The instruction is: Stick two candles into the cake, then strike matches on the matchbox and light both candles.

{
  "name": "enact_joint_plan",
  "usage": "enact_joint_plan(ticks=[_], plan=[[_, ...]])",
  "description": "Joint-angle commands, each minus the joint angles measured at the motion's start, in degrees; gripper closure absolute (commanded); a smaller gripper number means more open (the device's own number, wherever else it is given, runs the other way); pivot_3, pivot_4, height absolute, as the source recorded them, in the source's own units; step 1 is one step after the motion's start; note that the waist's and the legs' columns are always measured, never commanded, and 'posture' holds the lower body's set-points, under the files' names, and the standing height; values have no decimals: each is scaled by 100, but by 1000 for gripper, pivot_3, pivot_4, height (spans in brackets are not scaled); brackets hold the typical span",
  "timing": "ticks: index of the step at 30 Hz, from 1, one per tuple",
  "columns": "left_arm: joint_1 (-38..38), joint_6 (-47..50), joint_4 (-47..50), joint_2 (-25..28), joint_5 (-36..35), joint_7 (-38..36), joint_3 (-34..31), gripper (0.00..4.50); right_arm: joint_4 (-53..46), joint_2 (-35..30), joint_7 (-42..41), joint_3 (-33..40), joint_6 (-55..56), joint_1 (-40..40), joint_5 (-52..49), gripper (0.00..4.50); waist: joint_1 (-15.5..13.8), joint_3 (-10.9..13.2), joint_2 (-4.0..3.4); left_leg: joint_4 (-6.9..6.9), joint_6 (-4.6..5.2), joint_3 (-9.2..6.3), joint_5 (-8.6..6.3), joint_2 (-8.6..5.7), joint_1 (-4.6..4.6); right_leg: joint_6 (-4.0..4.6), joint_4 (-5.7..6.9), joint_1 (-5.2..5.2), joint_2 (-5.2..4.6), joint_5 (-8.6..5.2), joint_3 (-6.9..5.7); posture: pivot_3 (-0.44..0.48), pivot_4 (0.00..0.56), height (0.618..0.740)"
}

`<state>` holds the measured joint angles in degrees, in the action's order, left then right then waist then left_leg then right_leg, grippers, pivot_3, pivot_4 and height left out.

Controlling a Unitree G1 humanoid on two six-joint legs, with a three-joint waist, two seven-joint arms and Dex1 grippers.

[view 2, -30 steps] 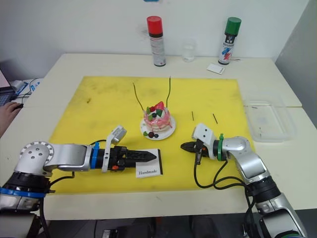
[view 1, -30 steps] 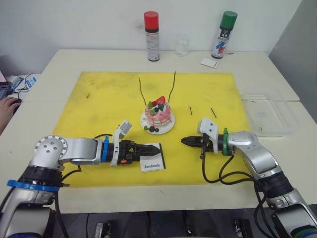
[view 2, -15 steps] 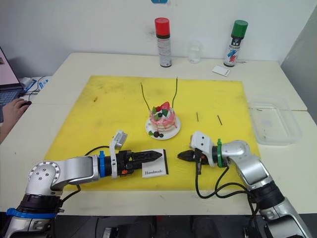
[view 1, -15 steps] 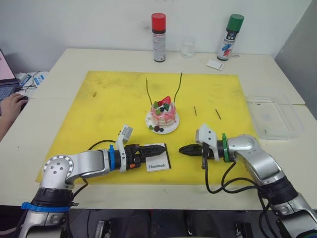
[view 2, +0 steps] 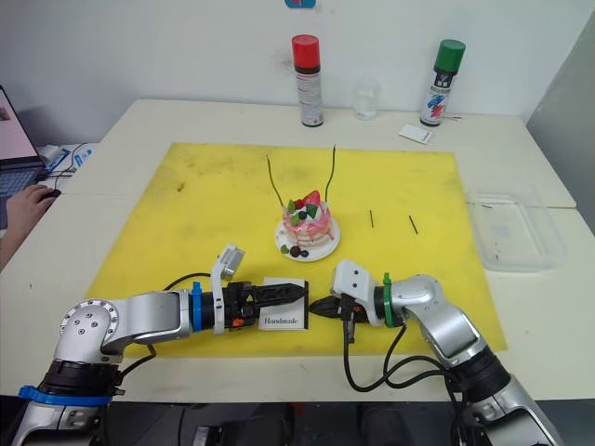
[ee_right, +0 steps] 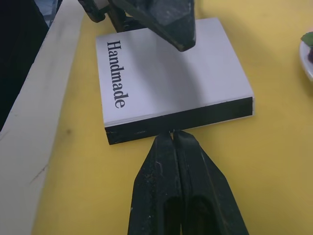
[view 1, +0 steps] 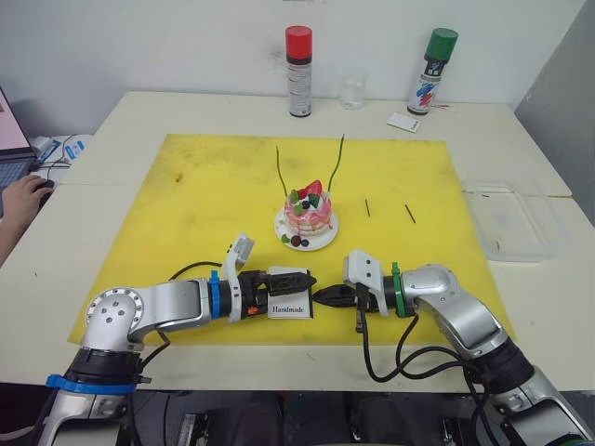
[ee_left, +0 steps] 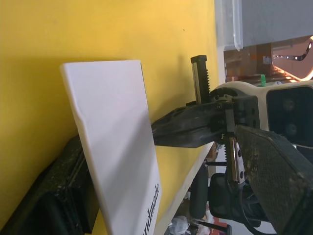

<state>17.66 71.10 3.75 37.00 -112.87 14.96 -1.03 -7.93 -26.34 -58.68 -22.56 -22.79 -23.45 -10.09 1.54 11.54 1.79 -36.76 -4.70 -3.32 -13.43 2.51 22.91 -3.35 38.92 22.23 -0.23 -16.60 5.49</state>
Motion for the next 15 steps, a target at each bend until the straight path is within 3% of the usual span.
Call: enact_joint_plan(ticks=[1,15], plan=[[-207,251,37,53,-13,-31,309,117,153,-105,18,183,196,-133,67,4500,3,0,0,0,0,1,0,0,0,0,0,0,0,0,0,0,150,740],[-173,270,8,151,-13,-77,362,117,664,391,213,53,380,-401,220,4500,28,0,0,2,0,1,0,3,0,0,-1,2,3,0,1,0,150,740]])
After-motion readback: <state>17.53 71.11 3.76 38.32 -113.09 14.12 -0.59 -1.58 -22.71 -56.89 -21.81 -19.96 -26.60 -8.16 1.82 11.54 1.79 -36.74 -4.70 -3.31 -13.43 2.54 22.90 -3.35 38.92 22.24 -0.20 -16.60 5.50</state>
